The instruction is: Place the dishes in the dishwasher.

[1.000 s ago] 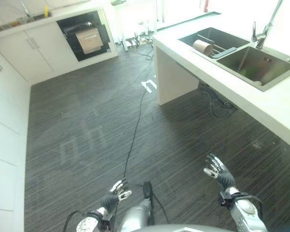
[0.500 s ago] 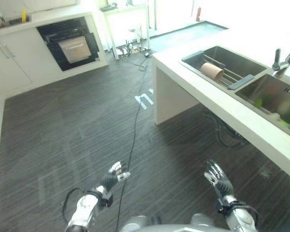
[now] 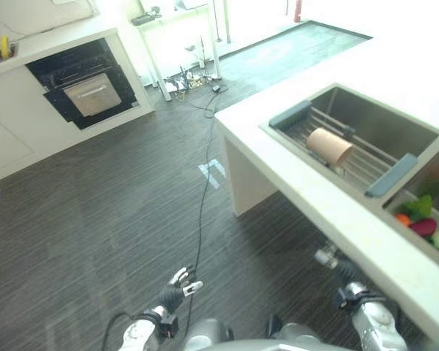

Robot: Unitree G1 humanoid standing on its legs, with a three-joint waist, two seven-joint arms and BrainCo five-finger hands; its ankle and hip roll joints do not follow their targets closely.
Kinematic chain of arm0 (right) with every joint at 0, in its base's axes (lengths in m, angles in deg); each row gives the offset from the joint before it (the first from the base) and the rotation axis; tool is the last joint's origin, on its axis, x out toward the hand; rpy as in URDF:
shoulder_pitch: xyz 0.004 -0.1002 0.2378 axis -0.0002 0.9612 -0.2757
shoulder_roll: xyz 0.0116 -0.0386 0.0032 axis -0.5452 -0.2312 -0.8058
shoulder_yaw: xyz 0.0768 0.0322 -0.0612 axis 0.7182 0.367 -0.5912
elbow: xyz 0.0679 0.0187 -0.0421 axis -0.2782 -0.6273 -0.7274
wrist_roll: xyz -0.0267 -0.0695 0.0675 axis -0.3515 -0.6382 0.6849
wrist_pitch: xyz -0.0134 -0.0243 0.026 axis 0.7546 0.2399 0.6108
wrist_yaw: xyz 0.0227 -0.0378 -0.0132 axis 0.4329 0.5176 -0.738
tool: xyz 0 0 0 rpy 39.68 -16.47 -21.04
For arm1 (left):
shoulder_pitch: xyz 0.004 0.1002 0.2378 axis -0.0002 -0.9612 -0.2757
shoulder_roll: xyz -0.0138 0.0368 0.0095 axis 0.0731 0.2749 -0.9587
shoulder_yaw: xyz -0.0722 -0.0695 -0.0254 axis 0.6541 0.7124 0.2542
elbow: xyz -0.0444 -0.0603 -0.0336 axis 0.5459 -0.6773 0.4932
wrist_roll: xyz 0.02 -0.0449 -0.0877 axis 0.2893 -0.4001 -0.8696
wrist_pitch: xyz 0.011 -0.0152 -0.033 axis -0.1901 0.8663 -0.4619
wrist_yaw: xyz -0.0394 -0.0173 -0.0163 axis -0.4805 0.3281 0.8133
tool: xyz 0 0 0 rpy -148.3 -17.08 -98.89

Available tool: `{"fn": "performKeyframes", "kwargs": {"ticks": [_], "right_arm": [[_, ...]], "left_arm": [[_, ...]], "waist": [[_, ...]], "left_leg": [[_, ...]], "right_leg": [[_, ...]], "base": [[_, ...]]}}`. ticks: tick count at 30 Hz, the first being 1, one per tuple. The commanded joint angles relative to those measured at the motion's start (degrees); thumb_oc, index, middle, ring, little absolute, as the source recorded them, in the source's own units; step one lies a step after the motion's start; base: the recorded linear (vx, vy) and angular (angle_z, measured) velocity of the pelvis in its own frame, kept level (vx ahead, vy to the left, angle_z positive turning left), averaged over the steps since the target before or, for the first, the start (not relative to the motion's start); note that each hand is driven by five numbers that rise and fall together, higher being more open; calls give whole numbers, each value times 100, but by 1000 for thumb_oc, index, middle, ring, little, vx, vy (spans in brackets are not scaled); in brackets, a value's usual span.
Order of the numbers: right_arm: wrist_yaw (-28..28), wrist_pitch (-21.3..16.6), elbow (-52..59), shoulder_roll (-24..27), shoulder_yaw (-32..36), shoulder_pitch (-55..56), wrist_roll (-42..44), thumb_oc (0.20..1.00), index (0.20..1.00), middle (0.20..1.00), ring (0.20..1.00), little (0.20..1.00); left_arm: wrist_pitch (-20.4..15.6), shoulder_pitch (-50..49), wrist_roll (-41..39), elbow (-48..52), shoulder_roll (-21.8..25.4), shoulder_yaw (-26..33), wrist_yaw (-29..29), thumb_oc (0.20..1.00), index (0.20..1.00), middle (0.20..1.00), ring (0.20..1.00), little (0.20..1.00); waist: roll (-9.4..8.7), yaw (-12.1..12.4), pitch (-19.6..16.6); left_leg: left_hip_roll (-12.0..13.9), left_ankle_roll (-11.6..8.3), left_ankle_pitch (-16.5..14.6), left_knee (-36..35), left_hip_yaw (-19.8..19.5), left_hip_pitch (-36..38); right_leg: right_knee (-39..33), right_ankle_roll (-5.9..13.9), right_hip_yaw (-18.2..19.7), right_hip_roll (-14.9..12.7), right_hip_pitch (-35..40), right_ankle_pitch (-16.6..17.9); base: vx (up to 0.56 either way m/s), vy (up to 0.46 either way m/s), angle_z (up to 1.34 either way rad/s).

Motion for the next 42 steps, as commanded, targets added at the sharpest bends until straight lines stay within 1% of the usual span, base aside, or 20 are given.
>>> {"fn": "performKeyframes", "kwargs": {"ticks": [1, 3, 4, 9, 14, 19, 20, 23, 24, 26, 27, 28, 29, 30, 31, 35, 36, 37, 39, 42], "right_arm": [[64, -302, 459, 341, 177, -167, 23, 1000, 1000, 1000, 1000, 1000], [7, -286, 515, 360, 214, -59, 24, 1000, 1000, 1000, 1000, 1000], [-29, -307, 516, 364, 232, -24, 12, 1000, 1000, 1000, 1000, 1000], [-100, -352, 458, 395, 251, -8, -52, 1000, 1000, 1000, 1000, 1000], [-89, -224, 467, 245, 318, 23, 103, 1000, 1000, 1000, 1000, 1000], [-14, -350, -56, 35, 405, -42, 51, 1000, 1000, 1000, 1000, 1000], [25, -367, -232, -26, 455, -74, 232, 1000, 1000, 1000, 1000, 1000], [6, -391, -619, -122, 596, -131, 509, 1000, 1000, 1000, 1000, 1000], [17, -388, -777, -145, 635, -147, 584, 1000, 1000, 1000, 1000, 1000], [-51, -259, -1339, -241, 727, -279, 629, 1000, 1000, 1000, 1000, 1000], [-99, -274, -1555, -273, 782, -311, 597, 1000, 1000, 1000, 1000, 1000], [-107, -369, -1913, -294, 873, -343, 563, 1000, 1000, 1000, 1000, 1000], [-83, -425, -2102, -285, 916, -381, 554, 1000, 1000, 1000, 1000, 1000], [-69, -463, -2309, -280, 985, -419, 545, 1000, 1000, 1000, 1000, 1000], [36, -516, -2687, -273, 1214, -444, 791, 1000, 1000, 1000, 1000, 1000], [49, -645, -2961, -137, 1498, -394, 920, 1000, 1000, 1000, 1000, 1000], [17, -659, -3014, -86, 1591, -375, 971, 1000, 1000, 1000, 1000, 1000], [-37, -748, -3148, 8, 1717, -343, 1022, 1000, 1000, 1000, 1000, 1000], [-128, -769, -3251, 83, 1835, -328, 1018, 1000, 1000, 1000, 1000, 1000], [-219, -775, -3314, 197, 1848, -402, 814, 1000, 1000, 1000, 1000, 1000]], "left_arm": [[-265, -4, 14, 330, 121, -55, 42, 1000, 1000, 1000, 1000, 1000], [-350, -161, 66, 367, 74, -22, 73, 1000, 1000, 1000, 1000, 1000], [-421, -217, 84, 349, 53, -18, 81, 1000, 1000, 1000, 1000, 1000], [-604, -239, 176, 200, 57, 26, 222, 1000, 1000, 1000, 1000, 1000], [-382, 101, 164, 165, 459, -57, 195, 1000, 1000, 1000, 1000, 1000], [-350, 266, 70, 97, 535, -91, 65, 1000, 1000, 1000, 1000, 1000], [-348, 284, 97, 43, 533, -109, 9, 1000, 1000, 1000, 1000, 1000], [-369, 277, 172, -139, 475, -78, -61, 1000, 1000, 1000, 1000, 1000], [-372, 265, 181, -241, 450, -48, -78, 1000, 1000, 1000, 1000, 1000], [-417, 160, 66, -450, 361, 107, -244, 1000, 1000, 1000, 1000, 1000], [-445, 117, 9, -476, 343, 170, -286, 1000, 1000, 1000, 1000, 1000], [-481, 75, -18, -491, 330, 262, -339, 1000, 1000, 1000, 1000, 1000], [-497, 77, -39, -507, 330, 300, -390, 1000, 1000, 1000, 1000, 1000], [-510, 76, -134, -547, 315, 355, -487, 1000, 1000, 1000, 1000, 1000], [-462, 120, -764, -747, 256, 648, -733, 1000, 1000, 1000, 1000, 1000], [-393, 146, -1241, -913, 195, 1128, -1019, 1000, 1000, 1000, 1000, 1000], [-394, 168, -1325, -953, 191, 1227, -1095, 1000, 1000, 1000, 1000, 1000], [-428, 194, -1608, -1032, 200, 1382, -1190, 1000, 1000, 1000, 1000, 1000], [-563, 254, -1804, -1159, 220, 1549, -1247, 1000, 1000, 1000, 1000, 1000], [-750, 316, -2252, -1261, 196, 1796, -1318, 1000, 1000, 1000, 1000, 1000]], "waist": [[131, -39, -159], [253, 66, -170], [279, 92, -168], [374, 77, -158], [353, -128, -183], [357, -193, -217], [350, -209, -235], [349, -222, -274], [351, -214, -289], [305, -116, -317], [285, -63, -291], [288, 48, -287], [301, 120, -313], [291, 188, -333], [249, 236, -405], [193, 162, -452], [171, 127, -433], [155, 52, -440], [132, -23, -438], [-7, -21, -360]], "left_leg": [[279, -309, 566, -1896, -98, 1004], [457, -488, 830, -2795, -421, 1050], [484, -521, 881, -2935, -517, 1059], [418, -465, 734, -2984, -636, 1199], [280, -225, 425, -2968, -242, 1546], [128, 9, 273, -2994, -14, 1599], [76, 59, 233, -3036, 31, 1624], [43, 89, 164, -3109, 167, 1688], [56, 81, 150, -3136, 272, 1715], [68, 60, 110, -3290, 739, 1863], [59, 73, 86, -3350, 882, 1945], [101, 108, 53, -3332, 1067, 1952], [127, 90, -53, -3363, 1080, 2023], [172, 77, -49, -3373, 1177, 2030], [279, -4, 7, -3378, 1208, 2049], [540, -192, 151, -3363, 1187, 2085], [638, -224, 290, -3286, 1274, 1999], [776, -317, 336, -3218, 1200, 1968], [857, -390, 323, -3019, 1066, 1899], [777, -381, 43, -1906, 600, 1497]], "right_leg": [[499, 753, -78, -227, -397, -188], [411, 807, 113, -170, -205, -329], [397, 818, 168, -175, -155, -363], [506, 886, 246, -338, -140, -447], [711, 1279, 115, -832, -272, -284], [790, 1458, 172, -1058, -403, -125], [818, 1480, 174, -1152, -486, 6], [745, 1516, 143, -1299, -620, 196], [661, 1536, 67, -1355, -635, 245], [650, 1638, -525, -1593, -775, 621], [720, 1692, -668, -1695, -800, 716], [843, 1682, -954, -1802, -818, 717], [866, 1727, -1058, -1828, -758, 577], [744, 1701, -1247, -1821, -700, 530], [512, 1653, -1294, -1623, -626, 426], [279, 1534, -1156, -1207, -451, 202], [240, 1416, -1196, -1113, -473, 249], [171, 1314, -1058, -934, -438, 166], [136, 1195, -946, -777, -405, 88], [189, 1018, -735, -790, -452, 78]], "base": [[231, 253, -60], [266, 301, -69], [237, 295, -83], [143, 254, -65], [121, 247, -15], [55, 171, -33], [31, 109, -25], [35, 82, -34], [18, 35, -64], [-27, -12, -70], [-87, -79, -111], [-36, -100, -164], [-61, -186, -155], [16, -376, -132], [-6, -391, -77], [24, -293, -36], [-44, -303, -11], [-49, -271, -4], [19, -238, -6], [12, -122, -20]]}}
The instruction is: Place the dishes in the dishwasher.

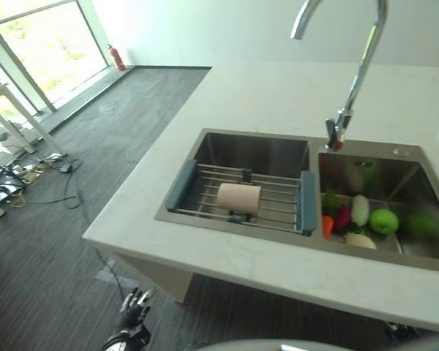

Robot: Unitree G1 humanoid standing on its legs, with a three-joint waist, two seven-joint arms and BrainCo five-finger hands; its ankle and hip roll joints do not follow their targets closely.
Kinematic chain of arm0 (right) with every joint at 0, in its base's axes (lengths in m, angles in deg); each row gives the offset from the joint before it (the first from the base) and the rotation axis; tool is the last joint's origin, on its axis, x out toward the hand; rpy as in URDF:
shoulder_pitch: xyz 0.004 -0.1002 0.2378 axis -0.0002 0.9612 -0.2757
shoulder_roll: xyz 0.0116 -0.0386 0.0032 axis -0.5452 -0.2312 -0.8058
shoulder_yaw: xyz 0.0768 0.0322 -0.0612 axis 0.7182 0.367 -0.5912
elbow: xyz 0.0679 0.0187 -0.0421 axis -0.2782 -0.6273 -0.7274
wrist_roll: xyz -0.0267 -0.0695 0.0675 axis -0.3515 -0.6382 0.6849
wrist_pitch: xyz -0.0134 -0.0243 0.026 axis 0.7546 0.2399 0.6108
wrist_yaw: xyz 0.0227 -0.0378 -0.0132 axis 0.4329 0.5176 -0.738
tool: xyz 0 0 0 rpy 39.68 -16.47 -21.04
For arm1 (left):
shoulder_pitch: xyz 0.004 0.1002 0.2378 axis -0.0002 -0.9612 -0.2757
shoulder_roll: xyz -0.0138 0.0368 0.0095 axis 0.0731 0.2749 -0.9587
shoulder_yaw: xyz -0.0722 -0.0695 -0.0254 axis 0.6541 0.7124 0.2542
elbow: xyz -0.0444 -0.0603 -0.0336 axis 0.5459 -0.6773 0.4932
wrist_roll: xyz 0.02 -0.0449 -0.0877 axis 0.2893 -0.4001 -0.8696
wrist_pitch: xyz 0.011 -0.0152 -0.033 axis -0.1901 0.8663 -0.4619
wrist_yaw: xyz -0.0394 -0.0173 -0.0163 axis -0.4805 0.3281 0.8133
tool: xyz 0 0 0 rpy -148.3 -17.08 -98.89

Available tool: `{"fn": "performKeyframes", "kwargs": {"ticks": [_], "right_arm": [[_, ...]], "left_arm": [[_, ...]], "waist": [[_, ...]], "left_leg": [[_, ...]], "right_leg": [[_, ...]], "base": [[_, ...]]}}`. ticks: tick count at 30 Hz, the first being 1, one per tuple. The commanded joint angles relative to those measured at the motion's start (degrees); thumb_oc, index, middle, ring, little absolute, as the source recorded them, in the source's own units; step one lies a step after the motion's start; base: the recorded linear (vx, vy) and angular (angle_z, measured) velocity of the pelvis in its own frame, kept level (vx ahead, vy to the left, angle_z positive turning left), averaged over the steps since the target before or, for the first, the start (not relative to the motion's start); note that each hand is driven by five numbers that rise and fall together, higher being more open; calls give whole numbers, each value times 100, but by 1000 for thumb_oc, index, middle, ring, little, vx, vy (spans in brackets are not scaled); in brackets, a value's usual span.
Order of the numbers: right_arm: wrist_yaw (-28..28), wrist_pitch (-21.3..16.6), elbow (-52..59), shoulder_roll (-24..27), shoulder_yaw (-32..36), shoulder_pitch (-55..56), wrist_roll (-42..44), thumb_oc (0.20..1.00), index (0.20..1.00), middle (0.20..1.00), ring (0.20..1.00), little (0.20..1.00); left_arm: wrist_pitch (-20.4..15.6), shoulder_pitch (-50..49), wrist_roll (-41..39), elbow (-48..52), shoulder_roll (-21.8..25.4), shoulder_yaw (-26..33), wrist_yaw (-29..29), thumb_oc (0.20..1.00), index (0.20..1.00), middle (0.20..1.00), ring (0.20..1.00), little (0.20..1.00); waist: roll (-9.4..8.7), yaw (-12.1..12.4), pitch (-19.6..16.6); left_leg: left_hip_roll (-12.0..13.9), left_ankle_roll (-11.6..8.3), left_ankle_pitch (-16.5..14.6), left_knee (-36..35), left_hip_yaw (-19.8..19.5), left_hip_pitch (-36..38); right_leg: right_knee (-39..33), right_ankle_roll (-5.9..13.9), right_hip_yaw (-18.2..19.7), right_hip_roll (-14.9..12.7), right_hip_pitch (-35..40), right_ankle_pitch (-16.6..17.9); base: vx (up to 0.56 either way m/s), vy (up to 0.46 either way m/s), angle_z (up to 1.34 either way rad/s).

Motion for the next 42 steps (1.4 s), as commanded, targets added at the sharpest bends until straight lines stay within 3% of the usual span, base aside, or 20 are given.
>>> {"fn": "performKeyframes", "kwargs": {"ticks": [1, 3, 4, 5, 7, 11, 22, 28, 32, 33, 34, 37, 39, 42], "right_arm": [[-136, -297, 26, -173, -69, -471, -66, 1000, 1000, 1000, 1000, 1000], [-101, -283, 38, -130, -119, -565, -33, 1000, 1000, 1000, 1000, 1000], [-93, -292, -16, -132, -161, -646, -87, 1000, 1000, 1000, 1000, 1000], [-1, -276, -15, -156, -233, -728, -103, 1000, 1000, 1000, 1000, 1000], [58, -218, 77, -234, -247, -726, -24, 1000, 1000, 1000, 1000, 1000], [-167, -252, -82, -429, -68, -554, -181, 1000, 1000, 1000, 1000, 1000], [-212, -210, -392, -409, 67, -503, -375, 1000, 1000, 1000, 1000, 1000], [-218, -94, -394, -388, 99, -485, -434, 1000, 1000, 1000, 1000, 1000], [-152, -73, -568, -387, 10, -473, -453, 1000, 1000, 1000, 1000, 1000], [-124, -69, -586, -392, -34, -467, -444, 1000, 1000, 1000, 1000, 1000], [-57, -58, -606, -417, -137, -469, -390, 1000, 1000, 1000, 1000, 1000], [95, 18, -449, -517, -256, -413, -365, 1000, 1000, 1000, 1000, 1000], [136, 24, -410, -568, -414, -358, -315, 1000, 1000, 1000, 1000, 1000], [208, 47, -269, -639, -605, -294, -243, 1000, 1000, 1000, 1000, 1000]], "left_arm": [[-455, 298, -737, 358, 329, 178, -78, 1000, 1000, 1000, 1000, 1000], [-514, 294, -1079, 263, 245, 360, -127, 1000, 1000, 1000, 1000, 1000], [-554, 262, -1164, 151, 150, 506, -122, 1000, 1000, 1000, 1000, 1000], [-483, 310, -1332, 36, 101, 553, -196, 1000, 1000, 1000, 1000, 1000], [-450, 347, -1550, -47, 31, 559, -402, 1000, 1000, 1000, 1000, 1000], [-699, 234, -1858, -425, -91, 799, -509, 1000, 1000, 1000, 1000, 1000], [-1021, 18, -2612, -712, 227, 1590, -987, 1000, 1000, 1000, 1000, 1000], [-1305, -109, -2617, -481, 839, 2442, -2027, 1000, 1000, 1000, 1000, 1000], [-1805, -124, -1853, -127, 1488, 3005, -3109, 1000, 1000, 1000, 1000, 1000], [-2202, -73, -1623, 71, 1657, 3096, -3611, 1000, 1000, 1000, 1000, 1000], [-2960, 6, -835, 474, 2015, 3308, -4856, 1000, 1000, 1000, 1000, 1000], [-3561, -12, 489, 1381, 2103, 3511, -6093, 1000, 1000, 1000, 1000, 1000], [-3664, 120, 1642, 2129, 2193, 3404, -6651, 1000, 1000, 1000, 1000, 1000], [-3469, 227, 2951, 3285, 2319, 2958, -6933, 1000, 1000, 1000, 1000, 1000]], "waist": [[-266, 77, 367], [-247, 336, 457], [-161, 431, 464], [-124, 392, 455], [-31, 333, 395], [64, 270, 270], [119, 381, 164], [162, 463, 74], [191, 518, 8], [200, 527, -4], [204, 556, -34], [185, 600, -69], [170, 601, -102], [146, 579, -108]], "left_leg": [[-758, 440, -1706, 1074, -204, -311], [-1276, 491, -1719, 882, -893, -714], [-1248, 461, -1547, 612, -977, -846], [-1175, 487, -1524, 496, -768, -738], [-1167, 465, -1439, 3, -808, -411], [-1165, 391, -1393, -519, -694, -9], [-1209, 491, -1483, -729, -552, 212], [-1222, 538, -1536, -741, -583, 253], [-1211, 519, -1584, -752, -628, 296], [-1217, 524, -1550, -766, -638, 279], [-1224, 525, -1552, -770, -677, 275], [-1232, 517, -1553, -782, -726, 269], [-1223, 507, -1598, -780, -736, 296], [-1224, 512, -1572, -800, -710, 311]], "right_leg": [[8, 363, 676, -328, 15, 145], [-85, 393, 928, -295, 102, 125], [-124, 379, 1006, -222, 160, 56], [-146, 382, 945, -232, 172, 16], [-158, 410, 872, -242, 121, 42], [-373, 560, 684, -357, 182, 201], [-416, 696, 431, -539, 223, 266], [-449, 738, 401, -582, 242, 263], [-512, 758, 368, -580, 321, 240], [-523, 757, 357, -588, 309, 267], [-557, 752, 350, -582, 332, 271], [-589, 751, 355, -575, 347, 289], [-615, 743, 354, -564, 388, 267], [-629, 729, 354, -565, 393, 300]], "base": [[47, -6, -49], [97, 67, -42], [130, 123, -55], [108, 131, -68], [58, 153, -58], [96, 102, 1], [48, 35, 3], [36, 7, -2], [36, -8, 1], [0, 0, 0], [-14, -14, 3], [0, 0, 0], [5, -9, 3], [4, -6, 1]]}}
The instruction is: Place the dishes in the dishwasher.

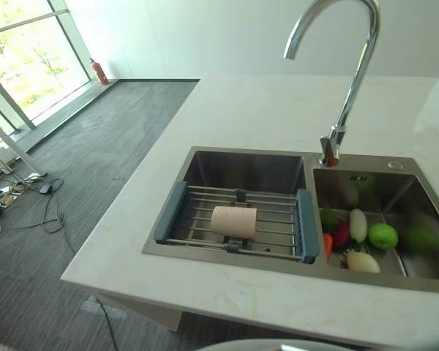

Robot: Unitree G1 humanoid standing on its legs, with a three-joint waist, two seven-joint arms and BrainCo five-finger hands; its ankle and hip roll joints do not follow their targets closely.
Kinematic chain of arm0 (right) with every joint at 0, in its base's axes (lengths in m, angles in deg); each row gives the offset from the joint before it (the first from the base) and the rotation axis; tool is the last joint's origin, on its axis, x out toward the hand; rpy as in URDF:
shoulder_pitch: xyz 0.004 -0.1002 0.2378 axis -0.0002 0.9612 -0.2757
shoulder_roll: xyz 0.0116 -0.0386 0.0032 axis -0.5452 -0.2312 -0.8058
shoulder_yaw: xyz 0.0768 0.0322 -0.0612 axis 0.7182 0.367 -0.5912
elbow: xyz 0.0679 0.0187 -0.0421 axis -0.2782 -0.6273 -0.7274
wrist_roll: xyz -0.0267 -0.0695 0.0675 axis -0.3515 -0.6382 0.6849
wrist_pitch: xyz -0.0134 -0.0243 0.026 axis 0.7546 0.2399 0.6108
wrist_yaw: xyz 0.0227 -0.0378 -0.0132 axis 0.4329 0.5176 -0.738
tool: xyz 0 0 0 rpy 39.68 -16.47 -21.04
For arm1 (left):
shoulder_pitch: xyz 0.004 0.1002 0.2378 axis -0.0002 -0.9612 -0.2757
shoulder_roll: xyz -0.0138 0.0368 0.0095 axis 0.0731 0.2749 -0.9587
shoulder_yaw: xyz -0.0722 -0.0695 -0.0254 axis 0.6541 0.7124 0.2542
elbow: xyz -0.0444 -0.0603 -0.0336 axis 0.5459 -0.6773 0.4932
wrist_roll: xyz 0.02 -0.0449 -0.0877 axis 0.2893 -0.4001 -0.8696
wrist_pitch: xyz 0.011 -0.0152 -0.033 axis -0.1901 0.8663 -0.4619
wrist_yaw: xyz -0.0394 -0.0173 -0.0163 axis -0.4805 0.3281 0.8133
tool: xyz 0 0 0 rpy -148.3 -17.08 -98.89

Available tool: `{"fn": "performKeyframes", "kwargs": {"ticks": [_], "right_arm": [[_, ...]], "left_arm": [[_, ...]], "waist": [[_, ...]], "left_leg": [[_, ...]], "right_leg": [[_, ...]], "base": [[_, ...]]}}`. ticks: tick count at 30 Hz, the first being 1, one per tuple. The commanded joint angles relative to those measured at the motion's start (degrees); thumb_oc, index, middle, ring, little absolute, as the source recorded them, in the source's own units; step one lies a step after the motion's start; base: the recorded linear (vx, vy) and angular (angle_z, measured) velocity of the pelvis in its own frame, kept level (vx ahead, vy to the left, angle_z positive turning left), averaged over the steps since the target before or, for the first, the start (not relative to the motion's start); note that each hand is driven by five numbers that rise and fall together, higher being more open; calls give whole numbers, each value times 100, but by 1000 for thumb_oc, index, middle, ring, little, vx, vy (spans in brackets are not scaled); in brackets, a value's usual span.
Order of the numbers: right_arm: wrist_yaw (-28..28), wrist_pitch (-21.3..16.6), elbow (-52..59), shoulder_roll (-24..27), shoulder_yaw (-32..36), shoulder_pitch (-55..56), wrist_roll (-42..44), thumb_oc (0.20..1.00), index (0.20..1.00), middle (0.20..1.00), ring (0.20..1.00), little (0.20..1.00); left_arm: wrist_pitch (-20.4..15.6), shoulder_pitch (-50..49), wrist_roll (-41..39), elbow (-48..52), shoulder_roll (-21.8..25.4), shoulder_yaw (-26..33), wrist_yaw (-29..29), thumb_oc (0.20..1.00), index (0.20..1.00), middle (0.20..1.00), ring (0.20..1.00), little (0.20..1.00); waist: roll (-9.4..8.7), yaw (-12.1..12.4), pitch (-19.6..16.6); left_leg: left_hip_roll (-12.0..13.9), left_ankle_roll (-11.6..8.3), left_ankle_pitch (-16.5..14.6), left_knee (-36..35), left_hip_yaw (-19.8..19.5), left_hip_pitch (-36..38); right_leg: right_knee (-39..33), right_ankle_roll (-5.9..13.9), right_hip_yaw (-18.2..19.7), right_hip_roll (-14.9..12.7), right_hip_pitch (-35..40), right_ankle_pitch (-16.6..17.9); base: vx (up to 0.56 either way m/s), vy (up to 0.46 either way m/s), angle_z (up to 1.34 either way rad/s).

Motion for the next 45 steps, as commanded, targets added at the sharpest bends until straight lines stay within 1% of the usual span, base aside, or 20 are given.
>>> {"fn": "performKeyframes", "kwargs": {"ticks": [1, 2, 3, 6, 8, 10, 12, 13, 16, 18, 19, 21, 24, 26, 31, 33, 40, 41, 43, 45], "right_arm": [[139, -78, 155, -126, -71, -393, 122, 1000, 1000, 1000, 1000, 1000], [145, -81, 196, -153, -90, -360, 113, 1000, 1000, 1000, 1000, 1000], [173, -61, 285, -188, -139, -323, 83, 1000, 1000, 1000, 1000, 1000], [162, -19, 370, -226, -168, -274, -22, 1000, 1000, 1000, 1000, 1000], [142, -34, 367, -268, -168, -253, -60, 1000, 1000, 1000, 1000, 1000], [143, -25, 385, -291, -168, -240, -123, 1000, 1000, 1000, 1000, 1000], [162, -3, 410, -299, -162, -231, -130, 1000, 1000, 1000, 1000, 1000], [150, 2, 397, -288, -157, -226, -117, 1000, 1000, 1000, 1000, 1000], [105, 34, 370, -251, -137, -241, -107, 1000, 1000, 1000, 1000, 1000], [93, 78, 385, -221, -107, -262, -104, 1000, 1000, 1000, 1000, 1000], [100, 95, 402, -217, -105, -266, -108, 1000, 1000, 1000, 1000, 1000], [98, 136, 416, -186, -105, -282, -104, 1000, 1000, 1000, 1000, 1000], [83, 199, 403, -128, -96, -319, -126, 1000, 1000, 1000, 1000, 1000], [64, 252, 415, -70, -80, -337, -138, 1000, 1000, 1000, 1000, 1000], [29, 310, 407, 50, -76, -384, -128, 1000, 1000, 1000, 1000, 1000], [52, 358, 443, 80, -81, -395, -140, 1000, 1000, 1000, 1000, 1000], [15, 380, 388, 173, -68, -433, -119, 1000, 1000, 1000, 1000, 1000], [5, 379, 388, 182, -66, -428, -109, 1000, 1000, 1000, 1000, 1000], [-12, 386, 383, 207, -54, -428, -101, 1000, 1000, 1000, 1000, 1000], [2, 429, 403, 214, -23, -436, -111, 1000, 1000, 1000, 1000, 1000]], "left_arm": [[-34, 210, 1911, 527, 414, -488, -263, 1000, 1000, 1000, 1000, 1000], [-26, 234, 2118, 816, 376, -632, -80, 1000, 1000, 1000, 1000, 1000], [92, 288, 2253, 1304, 314, -982, 356, 1000, 1000, 1000, 1000, 1000], [386, 524, 2457, 1954, 284, -1645, 1285, 1000, 1000, 1000, 1000, 1000], [813, 891, 2811, 2439, 313, -2367, 2222, 1000, 1000, 1000, 1000, 1000], [1120, 1146, 3129, 2740, 392, -2773, 2614, 1000, 1000, 1000, 1000, 1000], [1276, 1315, 3219, 2878, 448, -3008, 2899, 1000, 1000, 1000, 1000, 1000], [1373, 1485, 3151, 2942, 497, -3215, 3222, 1000, 1000, 1000, 1000, 1000], [1843, 1810, 2997, 2960, 626, -3646, 4048, 1000, 1000, 1000, 1000, 1000], [2366, 2045, 2884, 2871, 732, -4040, 4907, 1000, 1000, 1000, 1000, 1000], [2505, 2123, 2866, 2815, 769, -4182, 5122, 1000, 1000, 1000, 1000, 1000], [2986, 2347, 2743, 2634, 855, -4520, 5717, 1000, 1000, 1000, 1000, 1000], [3359, 2633, 2627, 2246, 979, -4894, 6322, 1000, 1000, 1000, 1000, 1000], [3486, 2875, 2578, 1932, 1160, -5161, 6738, 1000, 1000, 1000, 1000, 1000], [3995, 3318, 2322, 1203, 1397, -5632, 7501, 1000, 1000, 1000, 1000, 1000], [4141, 3412, 2194, 929, 1462, -5726, 7663, 1000, 1000, 1000, 1000, 1000], [4246, 3515, 2202, 286, 1376, -5940, 8016, 1000, 1000, 1000, 1000, 1000], [4229, 3511, 2376, 236, 1338, -5957, 8033, 1000, 1000, 1000, 1000, 1000], [4018, 3530, 2814, 168, 1386, -6109, 8047, 1000, 1000, 1000, 1000, 1000], [4120, 3571, 2759, 222, 1409, -6190, 8273, 1000, 1000, 1000, 1000, 1000]], "waist": [[22, 14, 184], [12, 6, 180], [1, -33, 186], [-14, -117, 199], [-27, -229, 210], [-44, -322, 210], [-52, -363, 218], [-59, -416, 222], [-63, -523, 230], [-48, -597, 245], [-41, -622, 252], [-18, -693, 258], [18, -779, 256], [49, -847, 257], [128, -982, 260], [151, -1022, 266], [194, -1101, 280], [197, -1110, 282], [207, -1138, 293], [209, -1146, 301]], "left_leg": [[291, -265, -435, 41, -29, 153], [286, -262, -440, 39, -27, 154], [286, -262, -451, 36, -1, 168], [295, -246, -474, 36, 81, 212], [295, -212, -504, 36, 157, 273], [292, -190, -519, 36, 210, 302], [291, -175, -537, 36, 249, 330], [286, -157, -553, 36, 283, 356], [288, -139, -580, 36, 400, 415], [288, -126, -595, 36, 489, 457], [287, -119, -595, 36, 513, 464], [283, -100, -607, 36, 561, 482], [273, -84, -616, 41, 616, 507], [263, -77, -625, 50, 650, 518], [252, -70, -637, 63, 744, 532], [243, -67, -642, 66, 768, 540], [217, -45, -658, 90, 817, 533], [215, -41, -664, 93, 828, 534], [210, -41, -665, 100, 843, 526], [200, -30, -674, 101, 841, 520]], "right_leg": [[124, 245, -191, -309, -301, -7], [119, 246, -178, -304, -302, -4], [123, 251, -166, -304, -308, 2], [139, 266, -121, -292, -315, 10], [177, 284, -9, -258, -336, 12], [174, 314, 54, -247, -350, 43], [175, 335, 95, -244, -360, 59], [172, 356, 146, -239, -370, 80], [155, 409, 206, -250, -385, 137], [155, 459, 251, -265, -407, 181], [158, 475, 271, -270, -418, 194], [172, 504, 331, -280, -455, 212], [184, 532, 399, -289, -481, 226], [193, 556, 448, -300, -507, 243], [208, 602, 534, -326, -565, 277], [211, 610, 554, -328, -574, 282], [228, 615, 626, -336, -633, 299], [227, 620, 630, -339, -642, 307], [231, 626, 644, -343, -654, 308], [222, 629, 652, -345, -670, 321]], "base": [[0, 0, 0], [0, 0, 0], [0, 0, 0], [-17, -11, -5], [-2, -7, -4], [0, -14, -9], [3, -13, -19], [11, -14, -15], [19, -11, -17], [22, -2, -27], [13, 1, -10], [15, 5, -22], [25, 14, -11], [27, 12, -6], [11, 7, -10], [0, 0, 0], [2, 10, -6], [-2, 5, -12], [-6, 5, -6], [-4, -1, -2]]}}
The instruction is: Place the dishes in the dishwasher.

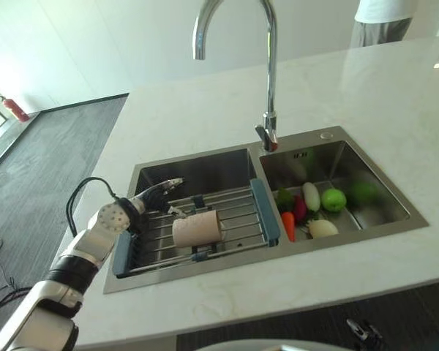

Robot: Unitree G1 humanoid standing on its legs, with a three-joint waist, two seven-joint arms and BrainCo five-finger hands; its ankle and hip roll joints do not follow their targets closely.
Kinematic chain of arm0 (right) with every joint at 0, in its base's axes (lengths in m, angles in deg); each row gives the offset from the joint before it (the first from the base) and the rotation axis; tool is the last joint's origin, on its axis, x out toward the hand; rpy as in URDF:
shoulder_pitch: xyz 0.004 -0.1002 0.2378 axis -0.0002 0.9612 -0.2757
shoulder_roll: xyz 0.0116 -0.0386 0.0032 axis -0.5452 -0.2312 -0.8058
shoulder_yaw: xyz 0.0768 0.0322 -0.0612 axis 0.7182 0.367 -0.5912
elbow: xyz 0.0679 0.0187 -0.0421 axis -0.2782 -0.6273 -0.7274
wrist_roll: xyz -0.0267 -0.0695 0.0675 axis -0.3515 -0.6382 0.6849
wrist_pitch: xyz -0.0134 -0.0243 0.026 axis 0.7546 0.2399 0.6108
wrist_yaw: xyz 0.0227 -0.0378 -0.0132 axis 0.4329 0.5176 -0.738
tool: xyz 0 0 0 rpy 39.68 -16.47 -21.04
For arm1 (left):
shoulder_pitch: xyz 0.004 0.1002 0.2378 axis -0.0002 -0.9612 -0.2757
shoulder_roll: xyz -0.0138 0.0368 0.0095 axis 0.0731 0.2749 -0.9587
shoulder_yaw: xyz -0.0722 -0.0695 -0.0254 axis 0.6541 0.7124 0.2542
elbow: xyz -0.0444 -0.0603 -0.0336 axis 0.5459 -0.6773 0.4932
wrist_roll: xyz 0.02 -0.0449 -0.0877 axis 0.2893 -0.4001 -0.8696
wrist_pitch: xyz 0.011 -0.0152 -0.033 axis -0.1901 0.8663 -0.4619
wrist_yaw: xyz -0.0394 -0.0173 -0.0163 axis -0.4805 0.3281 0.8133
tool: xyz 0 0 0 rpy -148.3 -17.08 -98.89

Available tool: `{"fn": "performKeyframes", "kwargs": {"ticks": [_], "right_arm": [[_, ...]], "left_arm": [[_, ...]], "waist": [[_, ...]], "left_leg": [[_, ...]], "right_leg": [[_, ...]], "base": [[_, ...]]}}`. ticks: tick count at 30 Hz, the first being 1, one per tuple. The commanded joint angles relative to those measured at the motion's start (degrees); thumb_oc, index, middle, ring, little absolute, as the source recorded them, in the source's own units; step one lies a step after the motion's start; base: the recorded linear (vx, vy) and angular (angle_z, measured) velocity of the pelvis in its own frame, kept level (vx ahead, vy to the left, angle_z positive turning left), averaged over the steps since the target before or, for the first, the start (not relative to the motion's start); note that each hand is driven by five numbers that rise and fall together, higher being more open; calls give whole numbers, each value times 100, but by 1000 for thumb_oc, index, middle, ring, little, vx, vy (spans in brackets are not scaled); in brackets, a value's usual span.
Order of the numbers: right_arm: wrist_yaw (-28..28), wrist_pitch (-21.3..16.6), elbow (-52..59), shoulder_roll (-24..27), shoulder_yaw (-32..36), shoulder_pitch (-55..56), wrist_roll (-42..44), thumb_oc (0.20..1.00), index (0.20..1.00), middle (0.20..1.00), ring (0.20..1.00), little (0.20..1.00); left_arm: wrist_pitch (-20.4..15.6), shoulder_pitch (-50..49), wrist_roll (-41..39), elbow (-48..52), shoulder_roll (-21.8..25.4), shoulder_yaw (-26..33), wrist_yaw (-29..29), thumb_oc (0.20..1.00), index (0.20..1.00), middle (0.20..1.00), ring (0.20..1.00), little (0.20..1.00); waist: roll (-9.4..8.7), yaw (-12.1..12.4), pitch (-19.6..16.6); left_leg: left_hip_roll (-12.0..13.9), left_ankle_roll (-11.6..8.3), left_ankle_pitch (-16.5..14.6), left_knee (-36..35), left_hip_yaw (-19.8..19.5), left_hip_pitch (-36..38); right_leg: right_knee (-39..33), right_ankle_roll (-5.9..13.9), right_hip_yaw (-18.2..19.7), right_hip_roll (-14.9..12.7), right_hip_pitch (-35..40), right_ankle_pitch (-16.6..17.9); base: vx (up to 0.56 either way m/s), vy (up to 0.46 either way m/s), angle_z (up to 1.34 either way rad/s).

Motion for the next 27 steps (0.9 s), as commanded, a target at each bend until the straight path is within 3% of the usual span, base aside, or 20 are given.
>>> {"fn": "performKeyframes", "kwargs": {"ticks": [1, 12, 20, 27], "right_arm": [[-86, -62, -35, 125, 79, -412, 23, 1000, 1000, 1000, 1000, 1000], [-242, -49, -57, 177, 172, -434, 64, 1000, 1000, 1000, 1000, 1000], [-300, -36, -153, 229, 231, -487, 72, 1000, 1000, 1000, 1000, 1000], [-322, -30, -99, 229, 224, -496, 134, 1000, 1000, 1000, 1000, 1000]], "left_arm": [[-137, 757, 136, -88, 221, 107, 266, 1000, 1000, 1000, 1000, 1000], [-273, 727, 906, 47, 150, -324, 781, 1000, 1000, 1000, 1000, 1000], [-36, 686, 1111, -47, 93, -515, 973, 1000, 1000, 1000, 1000, 1000], [-2, 612, 1309, -436, -136, -632, 809, 1000, 1000, 1000, 1000, 1000]], "waist": [[-16, -2, 67], [23, -76, 104], [56, -103, 95], [72, -175, 112]], "left_leg": [[72, -42, -659, 103, 36, 305], [54, -13, -679, 118, 42, 297], [42, -4, -695, 116, 62, 304], [16, 24, -721, 131, 74, 314]], "right_leg": [[216, 644, -149, -409, -390, 133], [255, 635, -67, -393, -462, 140], [248, 641, -31, -389, -476, 142], [286, 643, 32, -390, -529, 136]], "base": [[0, 0, 0], [0, 0, 0], [5, 7, -4], [1, 3, -2]]}}
